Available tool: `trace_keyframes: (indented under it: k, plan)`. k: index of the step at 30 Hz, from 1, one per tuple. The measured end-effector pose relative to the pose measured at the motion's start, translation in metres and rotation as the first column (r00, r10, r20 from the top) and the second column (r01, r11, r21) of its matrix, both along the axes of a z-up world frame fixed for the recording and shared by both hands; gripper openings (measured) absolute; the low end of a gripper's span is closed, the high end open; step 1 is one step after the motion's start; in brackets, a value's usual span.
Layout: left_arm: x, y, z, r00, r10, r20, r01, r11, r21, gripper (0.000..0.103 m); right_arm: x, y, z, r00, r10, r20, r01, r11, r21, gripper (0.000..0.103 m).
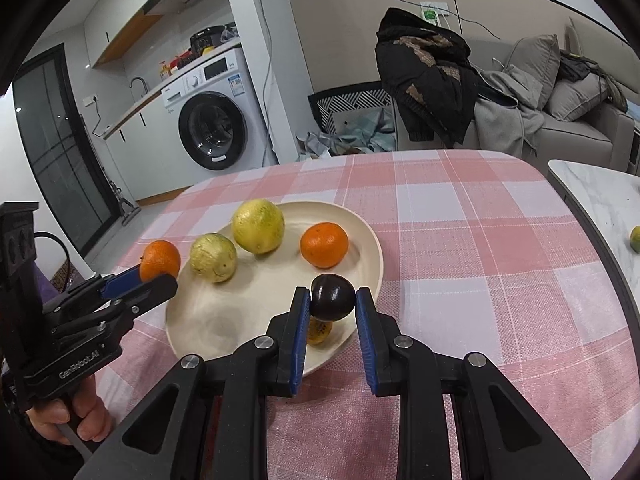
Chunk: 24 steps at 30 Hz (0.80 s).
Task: Organize fruits
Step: 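Carry the mandarin in the left tool over the plate while the right tool carries the plum, then open both tools to drop the mandarin and plum onto the plate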
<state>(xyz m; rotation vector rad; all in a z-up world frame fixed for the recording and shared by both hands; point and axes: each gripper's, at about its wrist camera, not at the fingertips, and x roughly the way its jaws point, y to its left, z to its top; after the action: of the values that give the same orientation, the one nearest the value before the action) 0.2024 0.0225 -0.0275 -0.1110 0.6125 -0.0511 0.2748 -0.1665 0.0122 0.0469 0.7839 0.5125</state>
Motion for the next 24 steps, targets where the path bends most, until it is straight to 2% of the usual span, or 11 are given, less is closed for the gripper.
trace_keyframes:
  k: [4,11,14,16,18,21,23,24]
  plan:
    - [0.001,0.000,-0.001,1.000,-0.002,-0.004,0.002,1.000,-0.001,0.035,0.002,-0.001,-0.003,1.000,-0.004,-0.009,0.004,1.000,-0.003,0.024]
    - [-0.003,-0.001,0.000,1.000,0.008,0.008,-0.009,1.000,0.015,0.036,-0.005,-0.004,0.002,1.000,-0.019,0.016,0.020,1.000,-0.020,0.048]
    - [-0.005,-0.001,0.000,1.000,0.009,0.004,-0.009,1.000,0.023,0.039,-0.007,-0.007,0.004,1.000,-0.021,0.023,0.021,0.999,-0.024,0.049]
    - [-0.007,0.000,0.001,1.000,0.014,0.006,-0.014,1.000,0.024,0.044,-0.010,-0.008,0.005,0.999,-0.019,0.028,0.020,0.999,-0.030,0.051]
    - [-0.011,0.001,0.003,1.000,0.023,0.009,-0.023,0.999,0.024,0.059,-0.012,-0.010,0.006,0.999,-0.019,0.034,0.020,0.999,-0.034,0.054]
    - [-0.018,0.002,0.008,0.999,0.031,0.021,-0.031,0.999,0.022,0.077,-0.016,-0.014,0.007,0.999,-0.019,0.038,0.020,0.999,-0.028,0.069]
    - [-0.025,0.004,0.012,0.999,0.034,0.029,-0.035,0.999,0.022,0.085,-0.019,-0.016,0.009,0.999,-0.019,0.043,0.020,0.999,-0.027,0.083]
    - [-0.029,0.004,0.014,0.999,0.033,0.032,-0.034,0.999,0.022,0.085,-0.021,-0.017,0.011,0.999,-0.018,0.044,0.020,0.999,-0.030,0.087]
